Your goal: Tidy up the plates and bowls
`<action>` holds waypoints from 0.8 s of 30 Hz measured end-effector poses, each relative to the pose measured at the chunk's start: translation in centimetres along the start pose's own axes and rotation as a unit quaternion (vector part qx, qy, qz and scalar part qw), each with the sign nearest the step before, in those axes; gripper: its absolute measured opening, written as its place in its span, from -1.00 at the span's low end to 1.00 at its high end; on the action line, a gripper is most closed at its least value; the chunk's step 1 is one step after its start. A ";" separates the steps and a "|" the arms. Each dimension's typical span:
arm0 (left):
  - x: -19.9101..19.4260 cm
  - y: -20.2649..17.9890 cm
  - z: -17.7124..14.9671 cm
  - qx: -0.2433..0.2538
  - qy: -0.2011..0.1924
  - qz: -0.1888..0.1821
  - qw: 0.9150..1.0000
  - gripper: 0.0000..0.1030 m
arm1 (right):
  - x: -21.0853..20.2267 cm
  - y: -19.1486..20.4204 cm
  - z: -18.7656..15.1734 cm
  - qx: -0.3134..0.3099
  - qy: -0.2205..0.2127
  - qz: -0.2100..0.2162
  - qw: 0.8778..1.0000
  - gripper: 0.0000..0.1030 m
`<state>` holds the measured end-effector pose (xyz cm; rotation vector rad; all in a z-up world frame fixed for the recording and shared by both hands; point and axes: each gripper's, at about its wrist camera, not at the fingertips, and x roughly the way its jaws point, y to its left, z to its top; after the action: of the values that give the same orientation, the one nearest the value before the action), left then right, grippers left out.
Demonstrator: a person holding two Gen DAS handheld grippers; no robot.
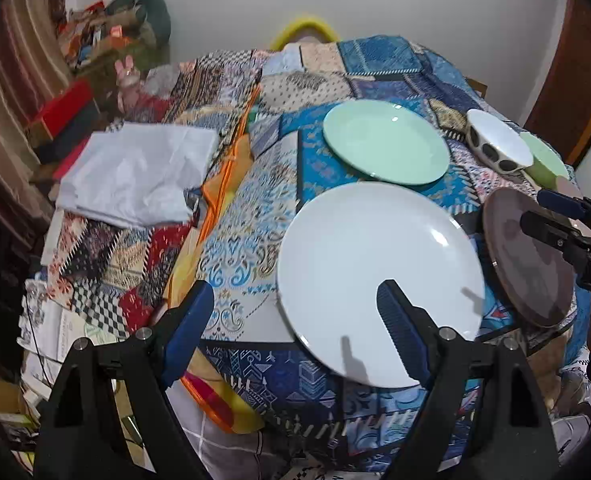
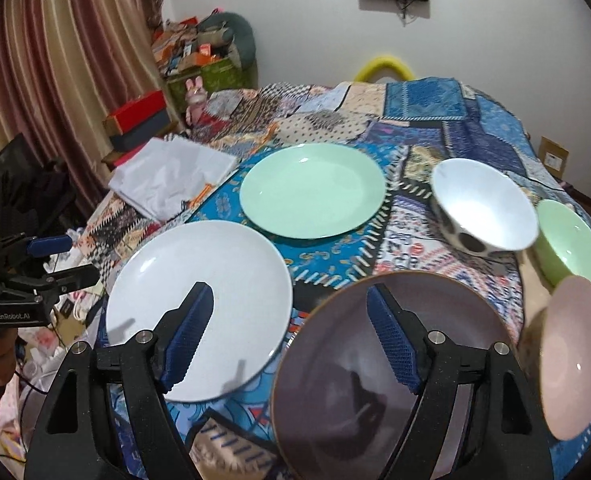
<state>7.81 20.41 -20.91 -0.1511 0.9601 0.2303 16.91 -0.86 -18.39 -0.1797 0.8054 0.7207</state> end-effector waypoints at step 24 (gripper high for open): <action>5.8 2.0 -2.6 -0.056 0.076 -0.092 0.991 -0.12 | 7.5 0.4 0.6 -0.014 0.129 0.044 0.991 -0.38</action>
<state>8.41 22.50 -27.17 -0.3628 1.0778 0.1034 20.56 3.53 -23.31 -0.2680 1.0561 0.8018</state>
